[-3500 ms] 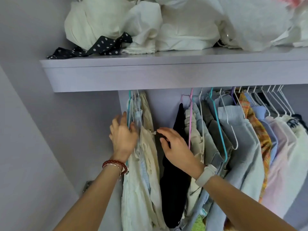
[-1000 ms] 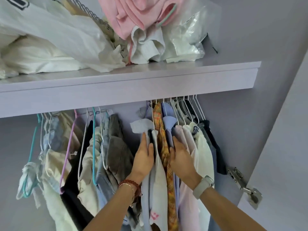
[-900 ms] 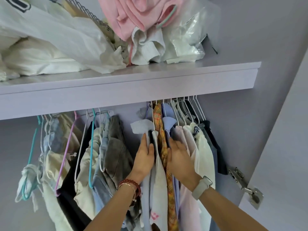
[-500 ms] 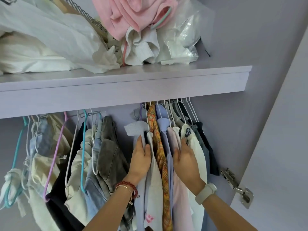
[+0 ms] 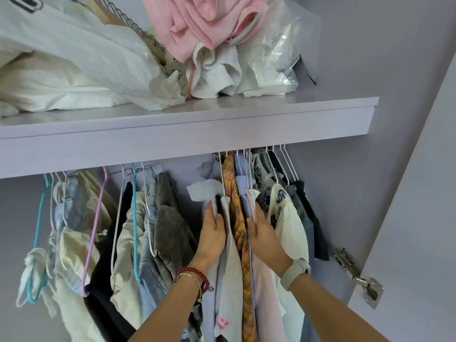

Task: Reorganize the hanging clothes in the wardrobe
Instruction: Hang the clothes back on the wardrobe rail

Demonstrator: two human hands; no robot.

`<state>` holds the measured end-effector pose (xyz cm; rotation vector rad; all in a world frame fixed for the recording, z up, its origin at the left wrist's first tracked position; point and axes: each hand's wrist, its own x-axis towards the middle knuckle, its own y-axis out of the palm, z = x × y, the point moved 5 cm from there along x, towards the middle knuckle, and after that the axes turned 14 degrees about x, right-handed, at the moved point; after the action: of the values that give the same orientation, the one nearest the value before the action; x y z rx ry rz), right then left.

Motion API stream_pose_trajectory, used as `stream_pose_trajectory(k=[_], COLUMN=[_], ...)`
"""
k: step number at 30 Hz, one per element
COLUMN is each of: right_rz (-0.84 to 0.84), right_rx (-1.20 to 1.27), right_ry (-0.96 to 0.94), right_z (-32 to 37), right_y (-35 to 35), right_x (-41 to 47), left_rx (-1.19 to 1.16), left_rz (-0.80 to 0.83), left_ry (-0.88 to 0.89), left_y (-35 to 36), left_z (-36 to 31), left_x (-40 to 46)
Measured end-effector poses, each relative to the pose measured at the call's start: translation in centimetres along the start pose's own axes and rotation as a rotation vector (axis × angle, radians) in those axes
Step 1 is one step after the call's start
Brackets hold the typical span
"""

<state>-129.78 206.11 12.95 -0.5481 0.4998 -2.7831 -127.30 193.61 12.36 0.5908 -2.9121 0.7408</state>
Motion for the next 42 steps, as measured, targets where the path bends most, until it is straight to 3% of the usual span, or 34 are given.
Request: stream_pose_trajectory(k=[10, 18, 20, 24, 27, 29, 31, 39, 42], right_rz=[0.286, 0.369, 0.249, -0.295, -0.330, -0.223, -0.188, -0.219, -0.183], right_rx=[-0.042, 0.090, -0.053, -0.536, -0.841, -0.855, -0.863, -0.907, -0.889], right_ry=[-0.173, -0.108, -0.206, -0.527, -0.313, -0.010, 0.142, 0.104, 0.113], right_z=[3.6, 3.4, 2.9, 2.6, 1.0, -0.9, -2.3, -2.1, -2.3], right_y=[6.4, 8.3, 6.0, -1.2, -5.1, -6.8, -7.5, -5.2, -4.5], right_x=[-0.6, -0.9, -1.1, -0.9, 1.0, 2.1, 2.4, 2.9, 2.8], left_rx=[-0.201, -0.064, 0.064, 0.386, 0.715, 0.816, 0.861, 0.981, 0.907], left_rz=[-0.063, -0.123, -0.224, -0.295, -0.198, -0.166, -0.137, 0.064, 0.095], left_ry=[-0.035, -0.033, -0.026, 0.046, 0.116, 0.176, 0.243, 0.379, 0.457], left_y=[-3.9, -6.9, -7.4, -6.9, -4.7, -3.5, -2.6, -0.8, -1.9], left_z=[1.9, 3.2, 3.0, 0.7, -0.3, -0.2, -0.2, -0.2, 0.3], left_x=[-1.4, -1.9, -1.7, -1.1, -0.5, -0.2, 0.0, 0.6, 0.4])
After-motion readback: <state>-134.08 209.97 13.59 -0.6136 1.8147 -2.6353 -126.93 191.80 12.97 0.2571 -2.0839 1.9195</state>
